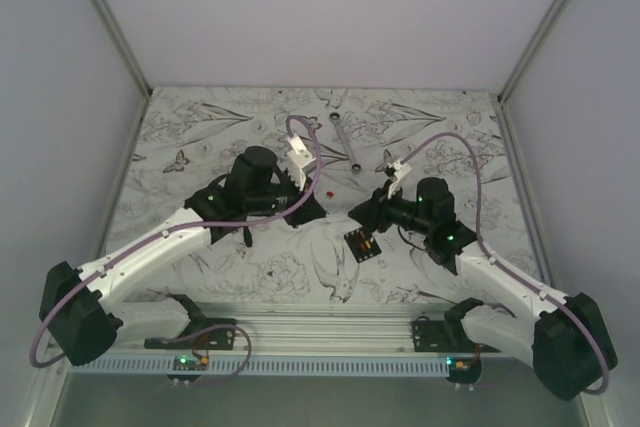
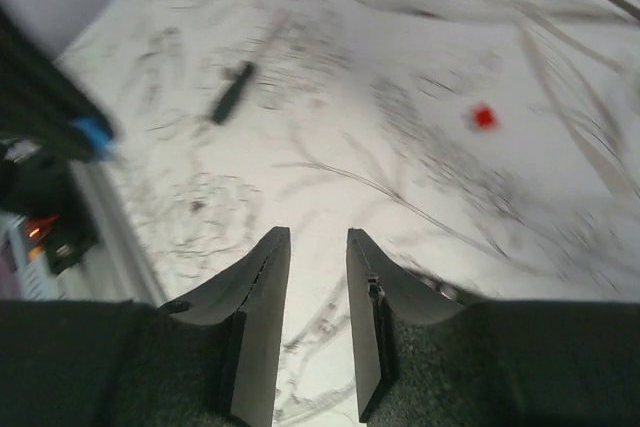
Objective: Snap on the fuse box
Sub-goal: Pick up the fuse from the center of the board, then adjust the fuse box base at the center of the board, then install the fuse at the fuse box base.
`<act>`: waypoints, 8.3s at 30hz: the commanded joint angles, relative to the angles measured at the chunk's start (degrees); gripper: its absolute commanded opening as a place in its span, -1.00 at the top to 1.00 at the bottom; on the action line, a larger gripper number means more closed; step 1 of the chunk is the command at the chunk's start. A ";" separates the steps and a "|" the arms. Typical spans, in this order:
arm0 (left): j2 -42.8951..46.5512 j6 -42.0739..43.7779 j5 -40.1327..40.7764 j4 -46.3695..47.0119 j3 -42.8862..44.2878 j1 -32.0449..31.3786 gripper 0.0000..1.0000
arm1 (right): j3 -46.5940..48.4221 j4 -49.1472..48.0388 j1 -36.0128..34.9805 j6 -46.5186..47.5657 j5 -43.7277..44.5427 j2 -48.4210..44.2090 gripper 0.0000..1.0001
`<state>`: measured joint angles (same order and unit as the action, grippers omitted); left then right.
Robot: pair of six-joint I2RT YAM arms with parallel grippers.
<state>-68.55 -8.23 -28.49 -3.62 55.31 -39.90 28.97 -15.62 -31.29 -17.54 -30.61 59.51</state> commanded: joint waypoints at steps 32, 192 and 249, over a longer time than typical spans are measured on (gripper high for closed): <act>-11.79 -28.69 23.02 -10.82 -0.88 -1.58 1.00 | -10.03 8.03 -0.71 -20.15 24.41 12.54 0.57; -47.02 -52.56 48.11 -34.43 31.26 -16.09 1.00 | -16.05 20.80 -5.98 -25.07 52.72 -16.39 -1.00; -48.96 -47.69 43.36 -41.01 34.25 -13.98 1.00 | -15.70 -15.48 -11.41 -28.58 31.64 15.72 0.42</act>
<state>-116.09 -55.88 15.75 -41.69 88.75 -54.00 11.22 -27.42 -40.45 -44.56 1.48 71.77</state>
